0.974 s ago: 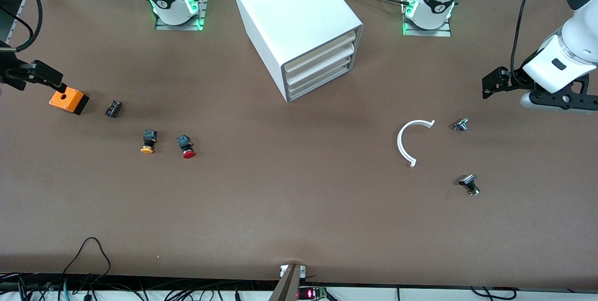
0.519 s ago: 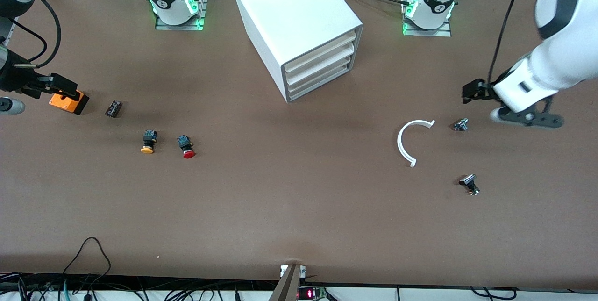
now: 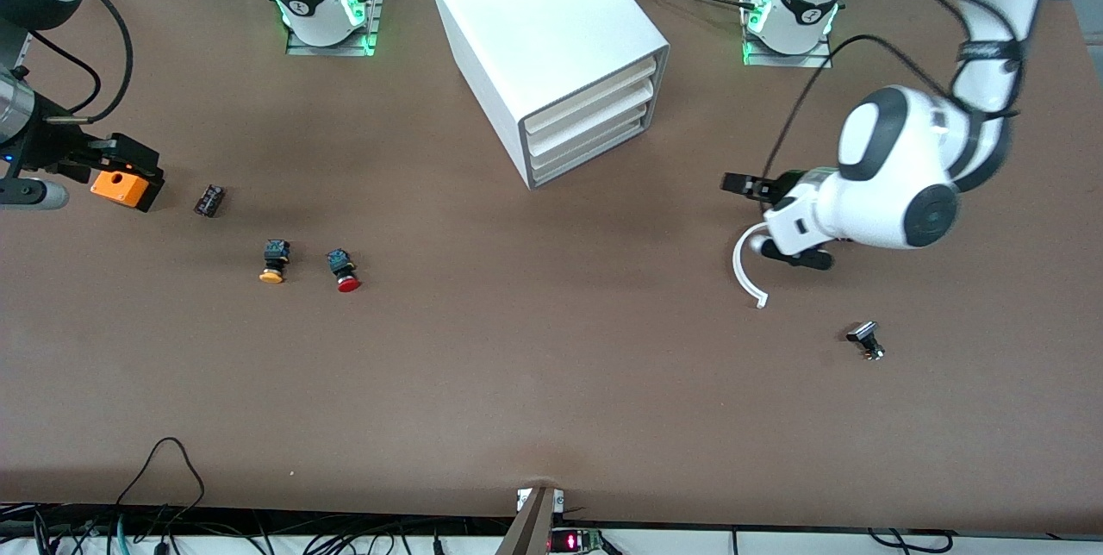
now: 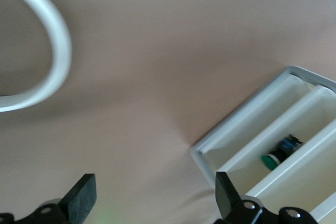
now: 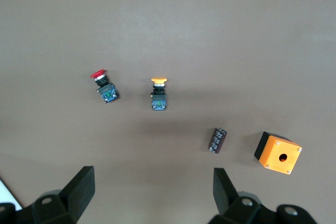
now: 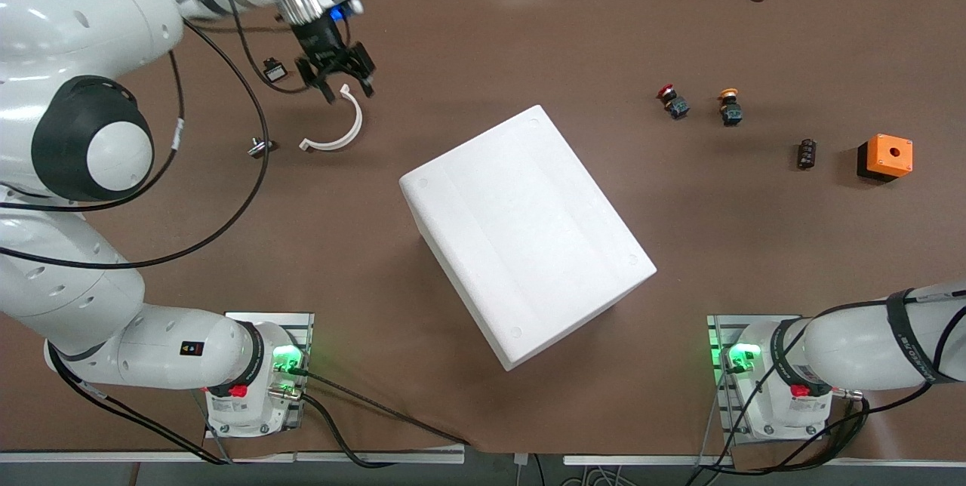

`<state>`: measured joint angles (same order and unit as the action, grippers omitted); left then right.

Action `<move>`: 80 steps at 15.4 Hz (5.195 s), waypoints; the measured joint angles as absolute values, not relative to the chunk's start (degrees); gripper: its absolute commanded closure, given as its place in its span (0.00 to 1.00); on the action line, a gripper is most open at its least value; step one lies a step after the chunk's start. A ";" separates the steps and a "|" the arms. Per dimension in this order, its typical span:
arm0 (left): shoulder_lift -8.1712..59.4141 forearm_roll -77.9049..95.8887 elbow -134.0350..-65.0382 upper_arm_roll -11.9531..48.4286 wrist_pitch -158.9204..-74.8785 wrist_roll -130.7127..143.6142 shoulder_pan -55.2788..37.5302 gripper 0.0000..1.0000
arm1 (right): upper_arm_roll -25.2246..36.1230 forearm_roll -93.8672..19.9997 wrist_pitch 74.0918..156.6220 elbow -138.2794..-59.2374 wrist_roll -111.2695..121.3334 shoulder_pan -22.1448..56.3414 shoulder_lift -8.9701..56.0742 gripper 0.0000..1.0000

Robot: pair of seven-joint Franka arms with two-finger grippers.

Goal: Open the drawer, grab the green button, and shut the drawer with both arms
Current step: 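Reach the left gripper to the bottom drawer handle while the right gripper advances, then pull the bottom drawer open with the left gripper, then move the right gripper over the drawer while the left gripper withdraws, then lower the right gripper and grasp the green push button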

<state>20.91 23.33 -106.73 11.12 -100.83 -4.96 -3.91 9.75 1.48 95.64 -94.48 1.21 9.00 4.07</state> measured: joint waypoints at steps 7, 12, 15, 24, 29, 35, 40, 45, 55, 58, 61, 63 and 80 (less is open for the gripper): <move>21.61 41.76 -122.09 21.11 -115.77 -13.71 -4.79 0.01 | 9.72 2.63 95.54 -94.49 1.32 10.78 5.43 0.00; 21.66 44.17 -127.49 24.90 -121.10 -16.71 -5.08 0.08 | 9.70 2.27 97.80 -93.85 1.20 12.85 9.67 0.00; 22.07 44.62 -128.12 25.19 -121.21 -16.86 -5.34 0.09 | 9.73 0.80 98.17 -93.75 1.20 12.85 11.41 0.00; 23.54 47.54 -129.26 27.67 -126.81 -18.43 -6.40 1.00 | 9.73 -0.54 98.13 -93.72 1.20 13.32 13.94 0.00; 22.88 45.59 -127.87 23.80 -128.70 -20.86 -6.26 1.00 | 9.71 -6.63 98.33 -93.57 1.27 13.52 13.98 0.00; 22.36 41.14 -123.79 18.11 -131.83 -23.44 -4.53 1.00 | 9.10 -7.68 107.82 -93.49 1.29 18.51 14.94 0.00; 22.42 40.68 -123.27 18.04 -134.25 -22.85 -4.77 0.00 | 8.84 -9.44 117.17 -91.63 1.18 26.23 18.45 0.00; 22.08 40.63 -122.57 17.68 -137.44 -22.65 -4.10 0.00 | 8.64 -10.73 118.20 -83.46 4.97 34.06 24.03 0.00; 10.03 36.43 -115.28 10.26 -131.60 -22.42 4.33 0.00 | 8.71 -10.53 117.18 -69.03 22.90 50.90 38.23 0.00; 6.97 27.03 -108.23 4.29 -117.40 -22.41 4.74 0.00 | 9.00 -10.43 116.30 -69.00 29.62 53.64 39.11 0.00; 5.67 17.22 -100.58 1.72 -106.91 -22.26 4.96 0.00 | 9.08 -10.18 114.20 -68.96 34.97 54.79 40.04 0.00; 5.34 11.26 -97.16 1.14 -102.26 -22.01 4.97 0.00 | 9.10 -9.61 113.73 -68.96 38.44 54.89 41.26 0.00; 4.92 -3.48 -94.40 1.90 -95.55 -6.82 3.70 0.00 | 9.10 -4.30 117.87 -68.15 40.45 60.51 48.16 0.00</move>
<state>4.92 -3.48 -94.40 1.90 -95.55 -6.82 3.70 9.10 -4.30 117.87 -68.15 40.45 60.51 48.16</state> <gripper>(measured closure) 0.000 0.000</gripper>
